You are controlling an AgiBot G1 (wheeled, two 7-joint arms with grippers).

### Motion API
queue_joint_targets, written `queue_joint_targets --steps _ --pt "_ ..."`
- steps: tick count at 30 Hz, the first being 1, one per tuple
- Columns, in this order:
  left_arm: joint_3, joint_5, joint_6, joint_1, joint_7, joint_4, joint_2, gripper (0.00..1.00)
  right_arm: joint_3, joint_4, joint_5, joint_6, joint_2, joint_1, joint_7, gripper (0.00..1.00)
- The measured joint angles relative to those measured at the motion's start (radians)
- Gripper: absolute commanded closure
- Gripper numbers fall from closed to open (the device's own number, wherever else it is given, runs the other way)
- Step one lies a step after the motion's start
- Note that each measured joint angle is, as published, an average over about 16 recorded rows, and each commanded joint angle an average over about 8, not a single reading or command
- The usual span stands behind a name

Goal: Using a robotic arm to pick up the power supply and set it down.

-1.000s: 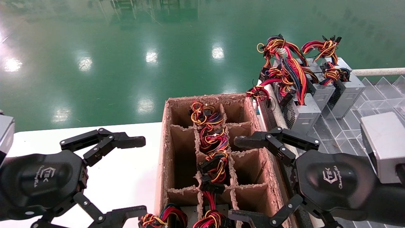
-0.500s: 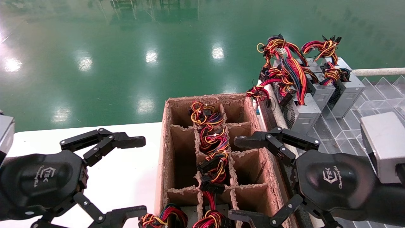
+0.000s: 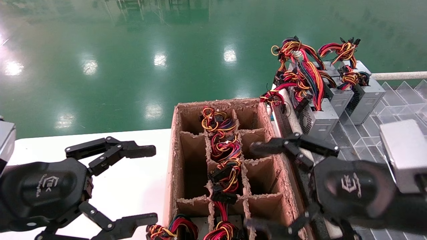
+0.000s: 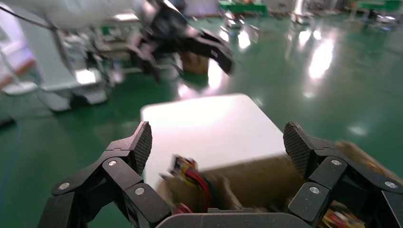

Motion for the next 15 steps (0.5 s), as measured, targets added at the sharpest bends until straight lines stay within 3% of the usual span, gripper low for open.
queue_joint_targets --steps 5,12,14,15 --pt "0.000 0.000 0.000 0.000 0.000 0.000 0.000 1.00 -0.022 -0.004 -0.107 0.078 -0.016 0.023 -0.011 0.00" --pt "0.000 0.000 0.000 0.000 0.000 0.000 0.000 1.00 -0.079 -0.054 -0.273 0.212 -0.103 0.066 -0.006 0.00" --pt "0.000 0.000 0.000 0.000 0.000 0.000 0.000 1.00 -0.100 -0.073 -0.313 0.239 -0.133 0.080 0.000 0.05" --pt "0.000 0.000 0.000 0.000 0.000 0.000 0.000 1.00 -0.109 -0.083 -0.330 0.250 -0.148 0.087 0.004 0.12"
